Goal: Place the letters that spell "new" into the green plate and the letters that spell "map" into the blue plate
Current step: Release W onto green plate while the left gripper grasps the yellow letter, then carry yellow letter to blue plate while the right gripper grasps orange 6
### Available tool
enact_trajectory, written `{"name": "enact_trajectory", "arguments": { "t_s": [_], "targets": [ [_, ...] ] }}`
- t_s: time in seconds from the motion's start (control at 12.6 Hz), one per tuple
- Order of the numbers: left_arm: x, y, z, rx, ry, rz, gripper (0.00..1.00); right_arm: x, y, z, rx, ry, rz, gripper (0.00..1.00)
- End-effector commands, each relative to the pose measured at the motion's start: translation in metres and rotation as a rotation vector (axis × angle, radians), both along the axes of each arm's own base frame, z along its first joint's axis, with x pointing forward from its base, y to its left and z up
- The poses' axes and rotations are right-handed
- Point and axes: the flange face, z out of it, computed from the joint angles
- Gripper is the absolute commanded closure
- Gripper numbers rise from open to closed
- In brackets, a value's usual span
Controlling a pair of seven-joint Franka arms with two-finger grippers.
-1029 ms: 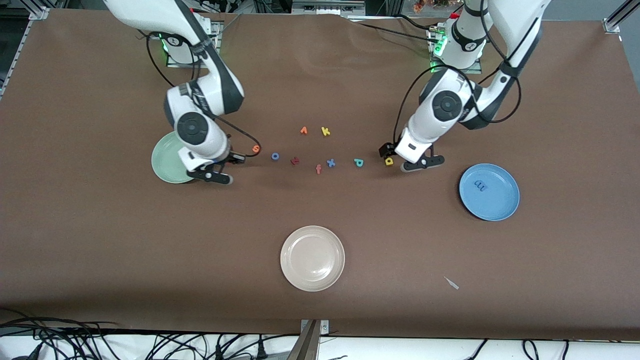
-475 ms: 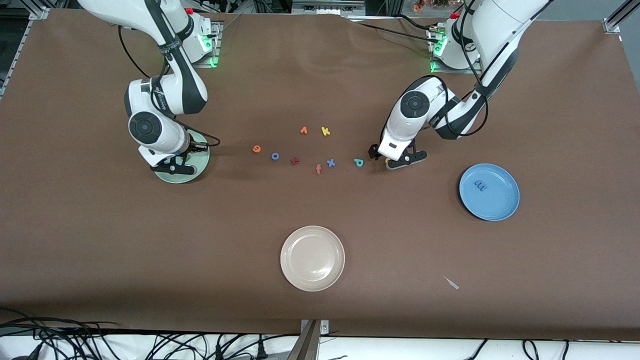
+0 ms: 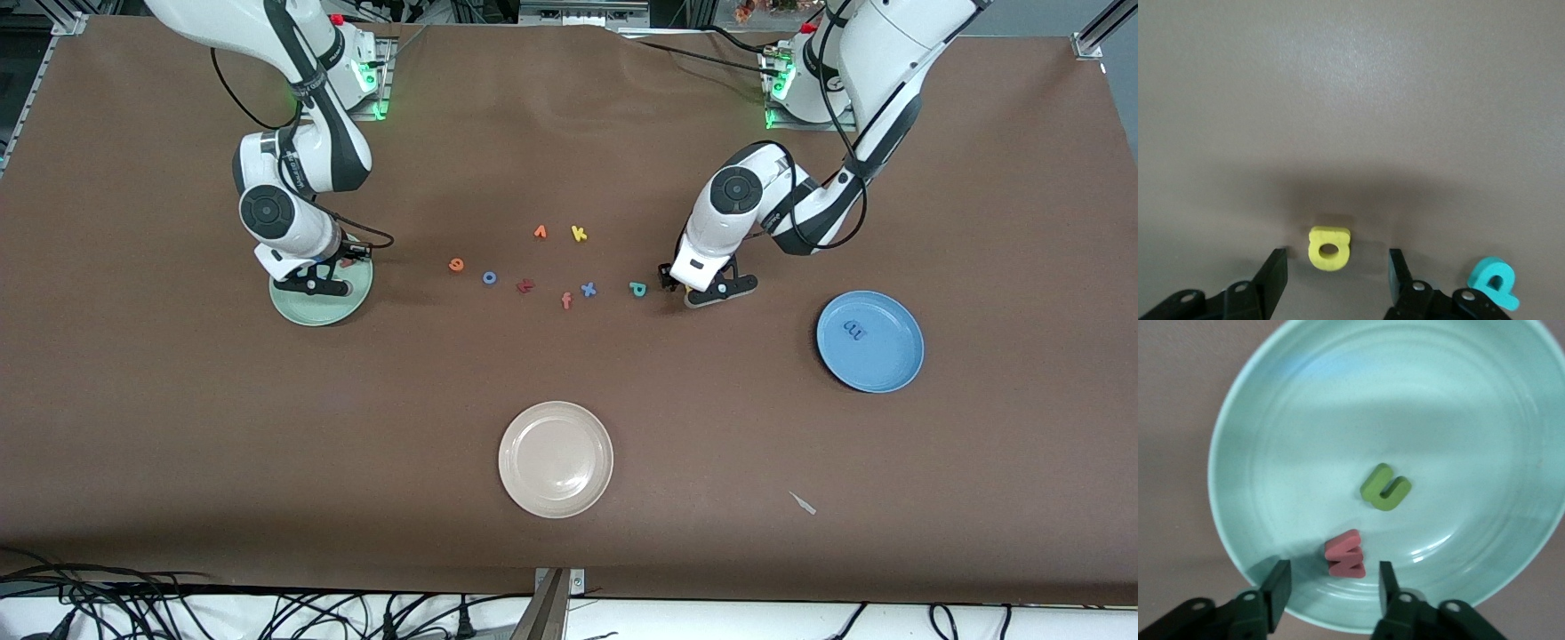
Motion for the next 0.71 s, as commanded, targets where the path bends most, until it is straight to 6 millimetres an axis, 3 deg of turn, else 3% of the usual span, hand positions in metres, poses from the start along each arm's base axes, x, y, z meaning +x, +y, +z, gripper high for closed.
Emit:
{"name": "enact_trajectory", "arguments": {
  "t_s": [0.0, 0.08, 0.24, 0.47, 0.63],
  "targets": [
    [0.005, 0.001, -0.003, 0.016, -0.015, -0.017, 0.44, 0.021, 0.011, 0.05, 0.027, -0.008, -0.004, 0.0],
    [0.006, 0.002, -0.004, 0.02, -0.019, -0.025, 0.48, 0.03, 0.026, 0.066, 0.021, 0.006, -0.013, 0.0],
    [0.005, 0.002, -0.006, 0.023, -0.02, -0.036, 0.59, 0.029, 0.076, 0.078, -0.006, -0.012, -0.106, 0.0],
    [0.005, 0.004, -0.008, 0.027, -0.018, -0.045, 0.81, 0.016, 0.143, 0.061, 0.001, -0.125, -0.313, 0.01],
    [0.009, 0.009, -0.008, 0.025, -0.019, -0.072, 0.87, 0.01, 0.161, 0.043, -0.003, -0.153, -0.436, 0.01]
  ]
}}
